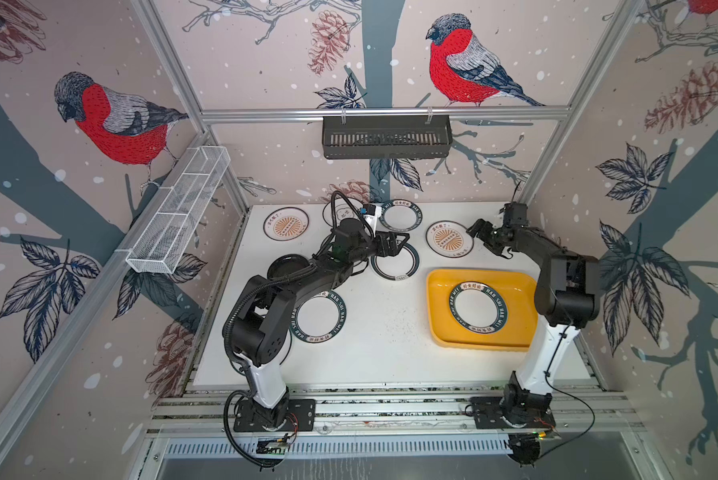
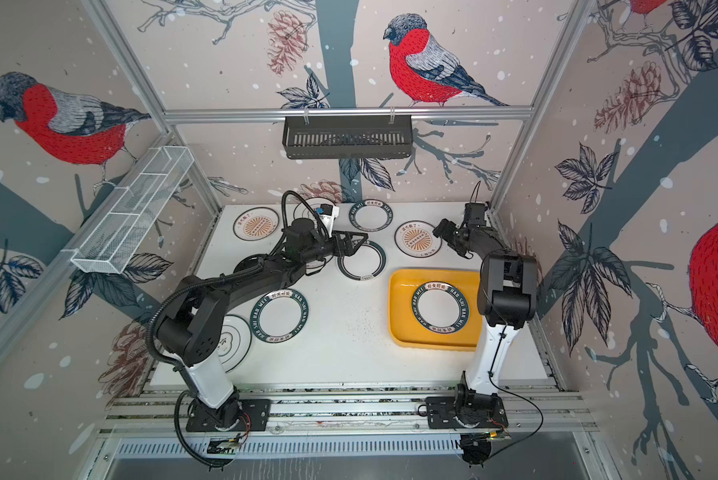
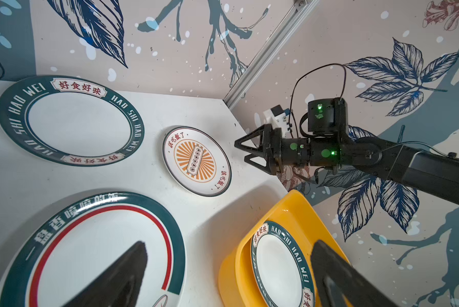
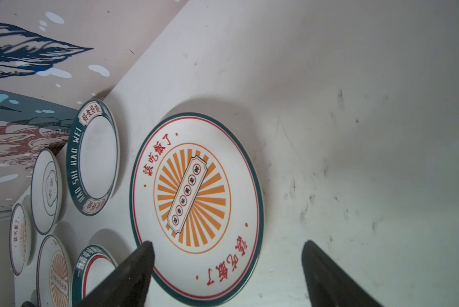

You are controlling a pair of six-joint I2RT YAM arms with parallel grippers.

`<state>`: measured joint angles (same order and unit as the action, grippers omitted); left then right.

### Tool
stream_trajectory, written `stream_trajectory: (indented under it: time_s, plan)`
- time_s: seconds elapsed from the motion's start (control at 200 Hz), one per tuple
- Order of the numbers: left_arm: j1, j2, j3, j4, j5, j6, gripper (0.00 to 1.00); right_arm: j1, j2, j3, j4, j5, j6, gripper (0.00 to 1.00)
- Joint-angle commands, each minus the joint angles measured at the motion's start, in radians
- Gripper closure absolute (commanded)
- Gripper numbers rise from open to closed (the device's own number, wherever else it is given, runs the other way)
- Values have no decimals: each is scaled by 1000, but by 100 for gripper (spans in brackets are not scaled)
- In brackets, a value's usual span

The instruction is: Place the plates into the plastic bin on the countertop

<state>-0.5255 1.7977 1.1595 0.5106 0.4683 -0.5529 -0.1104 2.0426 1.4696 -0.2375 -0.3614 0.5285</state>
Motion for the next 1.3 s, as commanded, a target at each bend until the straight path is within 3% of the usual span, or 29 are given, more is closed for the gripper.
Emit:
stream_trajectory:
  time_s: [0.0, 0.265, 0.555, 1.076, 1.296]
  plan:
    - [6, 18, 25, 43, 18, -15, 4, -2, 40, 29, 2, -39, 13, 22]
    - [8, 56, 50, 43, 31, -54, 4, -8, 115, 75, -26, -31, -5, 33]
    - [8, 71, 61, 41, 31, -78, 4, -7, 147, 66, -14, -76, -21, 60]
    - [7, 27, -14, 90, 35, -104, 4, 0, 139, 36, 11, -81, -6, 95]
    - [7, 11, -40, 110, 54, -112, 4, 2, 91, 12, 39, -80, 24, 97]
